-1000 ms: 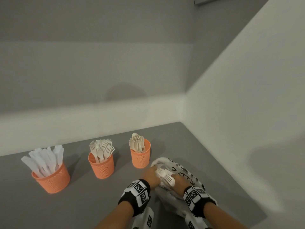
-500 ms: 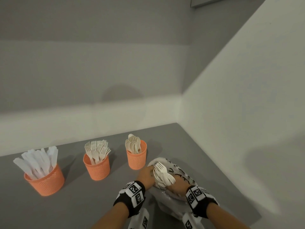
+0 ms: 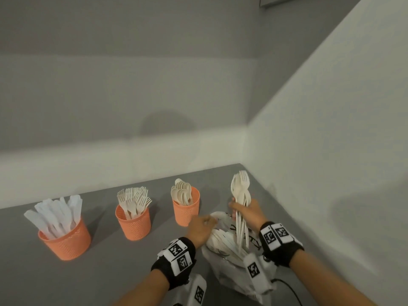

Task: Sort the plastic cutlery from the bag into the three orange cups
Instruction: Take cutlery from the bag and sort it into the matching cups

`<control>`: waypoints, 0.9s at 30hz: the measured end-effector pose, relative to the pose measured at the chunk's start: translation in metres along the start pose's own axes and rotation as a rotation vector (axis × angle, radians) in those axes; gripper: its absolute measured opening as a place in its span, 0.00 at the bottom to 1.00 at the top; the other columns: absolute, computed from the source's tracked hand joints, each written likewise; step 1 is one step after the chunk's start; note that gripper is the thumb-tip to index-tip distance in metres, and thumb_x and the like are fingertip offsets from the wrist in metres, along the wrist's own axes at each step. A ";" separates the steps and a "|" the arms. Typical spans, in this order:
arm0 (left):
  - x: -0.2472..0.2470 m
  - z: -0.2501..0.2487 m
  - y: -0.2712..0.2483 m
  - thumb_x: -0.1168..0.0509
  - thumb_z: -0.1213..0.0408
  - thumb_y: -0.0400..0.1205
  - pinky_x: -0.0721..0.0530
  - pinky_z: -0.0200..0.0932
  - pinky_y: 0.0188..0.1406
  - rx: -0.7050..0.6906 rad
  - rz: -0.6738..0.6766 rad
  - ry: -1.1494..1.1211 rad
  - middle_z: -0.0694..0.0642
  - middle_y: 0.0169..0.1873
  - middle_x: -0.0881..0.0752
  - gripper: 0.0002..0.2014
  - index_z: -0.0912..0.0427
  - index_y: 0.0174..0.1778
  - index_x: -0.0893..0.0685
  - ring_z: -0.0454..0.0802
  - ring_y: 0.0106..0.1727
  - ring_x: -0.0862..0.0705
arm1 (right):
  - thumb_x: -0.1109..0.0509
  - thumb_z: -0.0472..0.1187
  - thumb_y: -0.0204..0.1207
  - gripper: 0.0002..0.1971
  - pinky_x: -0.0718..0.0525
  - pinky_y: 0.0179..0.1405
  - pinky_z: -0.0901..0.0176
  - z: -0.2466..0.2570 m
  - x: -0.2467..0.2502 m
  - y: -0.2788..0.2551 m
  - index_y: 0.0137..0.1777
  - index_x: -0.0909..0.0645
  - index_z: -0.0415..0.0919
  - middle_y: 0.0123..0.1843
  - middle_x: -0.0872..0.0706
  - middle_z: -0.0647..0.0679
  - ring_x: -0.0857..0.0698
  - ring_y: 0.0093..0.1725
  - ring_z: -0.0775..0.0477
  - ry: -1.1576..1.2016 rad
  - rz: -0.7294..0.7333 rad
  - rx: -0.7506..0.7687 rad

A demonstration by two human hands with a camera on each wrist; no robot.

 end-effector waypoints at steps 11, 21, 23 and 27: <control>0.060 0.040 -0.050 0.55 0.44 0.86 0.17 0.51 0.47 0.483 -0.020 -1.130 0.68 0.47 0.16 0.31 0.71 0.52 0.21 0.60 0.48 0.17 | 0.33 0.28 0.74 0.09 0.18 0.28 0.60 0.074 -0.120 0.001 0.38 0.22 0.43 0.21 0.21 0.48 0.21 0.20 0.52 0.342 0.108 0.068; 0.120 0.046 -0.073 0.52 0.33 0.78 0.18 0.41 0.38 0.329 -0.008 -0.949 0.48 0.49 0.14 0.32 0.54 0.63 0.20 0.45 0.49 0.15 | 0.32 0.29 0.73 0.06 0.21 0.35 0.67 0.056 -0.218 -0.029 0.44 0.22 0.40 0.36 0.16 0.51 0.16 0.39 0.52 0.151 0.115 0.118; 0.137 0.049 -0.074 0.39 0.31 0.71 0.22 0.36 0.36 0.264 -0.063 -0.826 0.48 0.38 0.14 0.30 0.55 0.51 0.18 0.42 0.37 0.17 | 0.35 0.29 0.77 0.06 0.20 0.44 0.64 0.054 -0.223 -0.032 0.50 0.22 0.38 0.43 0.18 0.49 0.19 0.46 0.50 0.118 0.118 0.118; 0.164 0.052 -0.071 0.26 0.42 0.62 0.19 0.41 0.57 0.198 -0.169 -0.675 0.57 0.62 0.16 0.40 0.58 0.68 0.26 0.49 0.62 0.17 | 0.40 0.51 0.74 0.22 0.19 0.54 0.49 0.041 -0.253 -0.038 0.54 0.20 0.31 0.45 0.17 0.49 0.16 0.49 0.44 -0.052 0.187 0.098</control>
Point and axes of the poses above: each hand's wrist, its own y-axis towards the middle knuckle, its own x-axis out of the back of the hand, z = x × y, the point moved 9 cm from there along y, towards the middle knuckle
